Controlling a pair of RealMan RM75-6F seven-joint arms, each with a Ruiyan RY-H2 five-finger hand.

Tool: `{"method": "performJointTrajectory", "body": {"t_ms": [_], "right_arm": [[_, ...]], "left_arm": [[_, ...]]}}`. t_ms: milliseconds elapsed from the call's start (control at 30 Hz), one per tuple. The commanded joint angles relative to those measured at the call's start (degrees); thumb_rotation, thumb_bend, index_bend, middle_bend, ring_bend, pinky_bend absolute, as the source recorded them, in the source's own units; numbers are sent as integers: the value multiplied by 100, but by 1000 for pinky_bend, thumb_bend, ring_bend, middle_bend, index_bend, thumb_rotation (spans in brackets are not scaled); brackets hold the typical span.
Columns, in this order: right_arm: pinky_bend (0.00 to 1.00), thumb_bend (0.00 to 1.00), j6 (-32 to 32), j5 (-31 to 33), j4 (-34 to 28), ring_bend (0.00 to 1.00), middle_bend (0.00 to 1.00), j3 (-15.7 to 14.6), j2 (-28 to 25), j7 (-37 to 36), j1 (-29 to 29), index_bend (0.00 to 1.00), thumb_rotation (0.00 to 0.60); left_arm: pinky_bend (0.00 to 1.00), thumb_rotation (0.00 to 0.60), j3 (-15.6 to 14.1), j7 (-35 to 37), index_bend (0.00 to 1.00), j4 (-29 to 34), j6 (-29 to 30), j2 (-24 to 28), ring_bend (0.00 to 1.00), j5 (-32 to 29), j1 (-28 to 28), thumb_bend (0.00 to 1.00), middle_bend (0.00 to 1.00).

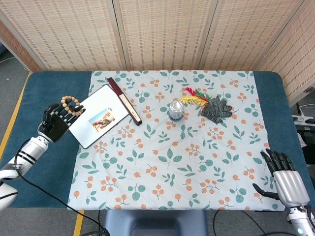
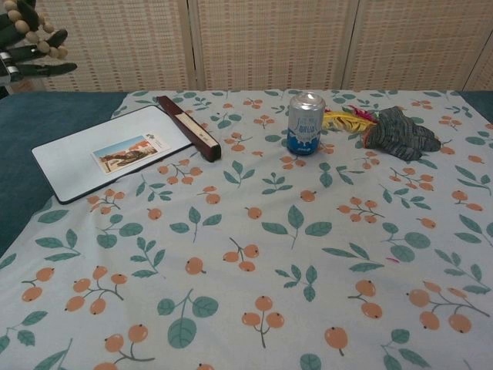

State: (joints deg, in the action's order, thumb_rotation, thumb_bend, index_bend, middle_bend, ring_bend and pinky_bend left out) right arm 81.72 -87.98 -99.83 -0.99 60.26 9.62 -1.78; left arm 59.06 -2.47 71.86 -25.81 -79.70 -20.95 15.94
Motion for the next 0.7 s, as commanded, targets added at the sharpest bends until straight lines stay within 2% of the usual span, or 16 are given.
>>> {"method": "performJointTrajectory", "body": {"t_ms": [33,100,167,333,567,700], "right_arm": [[0,166,-10,18,2,0,0,3,14,26,-6,0,397],[0,167,-17,14,-3,0,0,-4,18,27,-8,0,396],[0,167,-19,14,2,0,0,-4,18,30,-11,0,395],[0,167,21,16,5,0,0,7,2,-8,-1,0,395],[0,167,45,-7,13,0,0,2,4,-14,4,0,395],[0,166,63,-2,12,0,0,9,9,-14,9,0,395]], "left_arm": [[0,165,156,-192,452,37,546,-194,257,1255,-223,434,591],[0,109,147,-217,482,172,817,-221,262,1625,-263,410,604],[0,84,141,-242,507,335,1233,-277,269,2044,-277,410,616],[0,74,160,-186,586,671,1969,-422,284,2901,-315,412,655],[0,70,59,298,632,810,2116,-403,286,3735,-346,466,661],[0,76,45,509,649,847,2138,-406,286,4122,-363,558,665]]}}
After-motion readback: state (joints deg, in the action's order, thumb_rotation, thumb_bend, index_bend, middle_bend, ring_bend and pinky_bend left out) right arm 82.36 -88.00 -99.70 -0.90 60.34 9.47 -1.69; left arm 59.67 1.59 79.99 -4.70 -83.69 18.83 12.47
